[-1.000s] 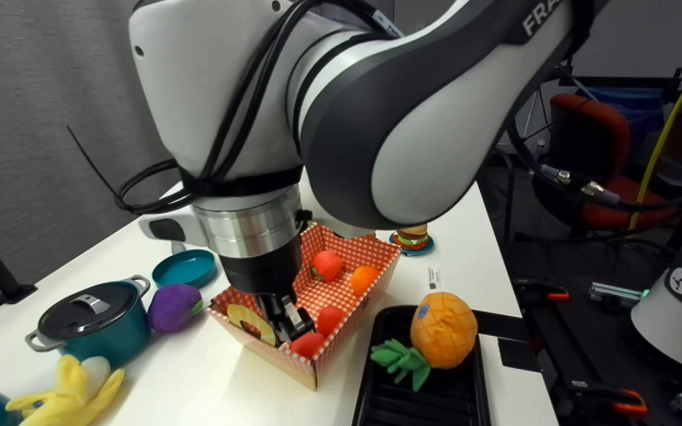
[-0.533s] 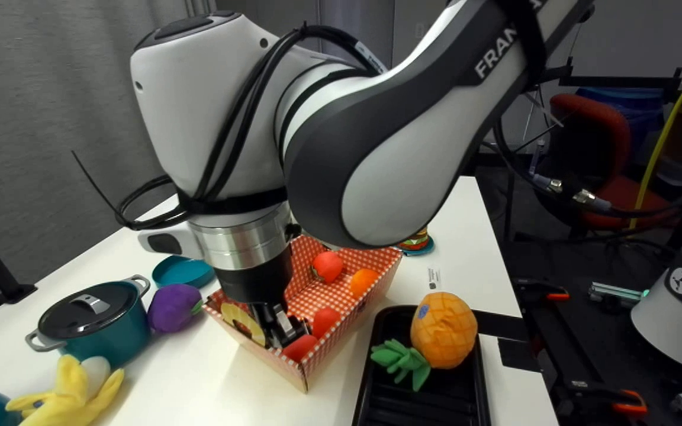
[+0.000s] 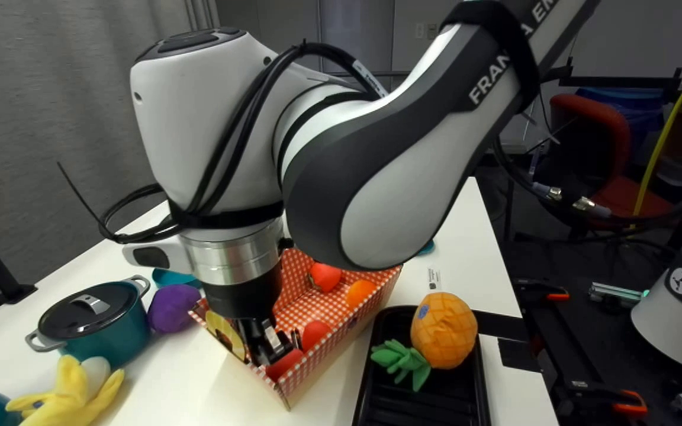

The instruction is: Place the pineapple plush toy on the oven tray then move the box to the left

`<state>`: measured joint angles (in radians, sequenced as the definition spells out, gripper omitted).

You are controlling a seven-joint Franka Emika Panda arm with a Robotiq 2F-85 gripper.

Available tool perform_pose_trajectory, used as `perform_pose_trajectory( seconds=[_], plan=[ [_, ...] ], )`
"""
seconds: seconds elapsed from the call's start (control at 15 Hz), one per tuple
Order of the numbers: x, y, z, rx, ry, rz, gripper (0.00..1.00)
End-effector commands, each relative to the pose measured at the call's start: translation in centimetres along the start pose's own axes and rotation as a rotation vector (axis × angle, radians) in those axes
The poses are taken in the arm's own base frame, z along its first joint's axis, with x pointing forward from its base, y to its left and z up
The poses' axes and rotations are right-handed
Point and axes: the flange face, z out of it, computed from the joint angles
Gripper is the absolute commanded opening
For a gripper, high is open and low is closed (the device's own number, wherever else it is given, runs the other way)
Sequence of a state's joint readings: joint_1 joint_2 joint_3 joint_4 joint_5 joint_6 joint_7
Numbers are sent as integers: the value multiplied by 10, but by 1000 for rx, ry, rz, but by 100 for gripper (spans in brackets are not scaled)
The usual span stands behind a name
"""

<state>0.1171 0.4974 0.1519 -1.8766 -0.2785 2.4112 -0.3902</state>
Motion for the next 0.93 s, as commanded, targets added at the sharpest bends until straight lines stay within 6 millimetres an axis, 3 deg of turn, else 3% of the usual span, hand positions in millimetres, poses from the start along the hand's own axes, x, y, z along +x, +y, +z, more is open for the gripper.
perform_pose_trajectory(
  seconds=[0.0,0.53,0.87],
  plan=[
    [12,-3,0,0,44,-33,0],
    [34,-26,-12,13,136,-96,0],
    [56,-46,-35,42,226,-129,0]
  ],
)
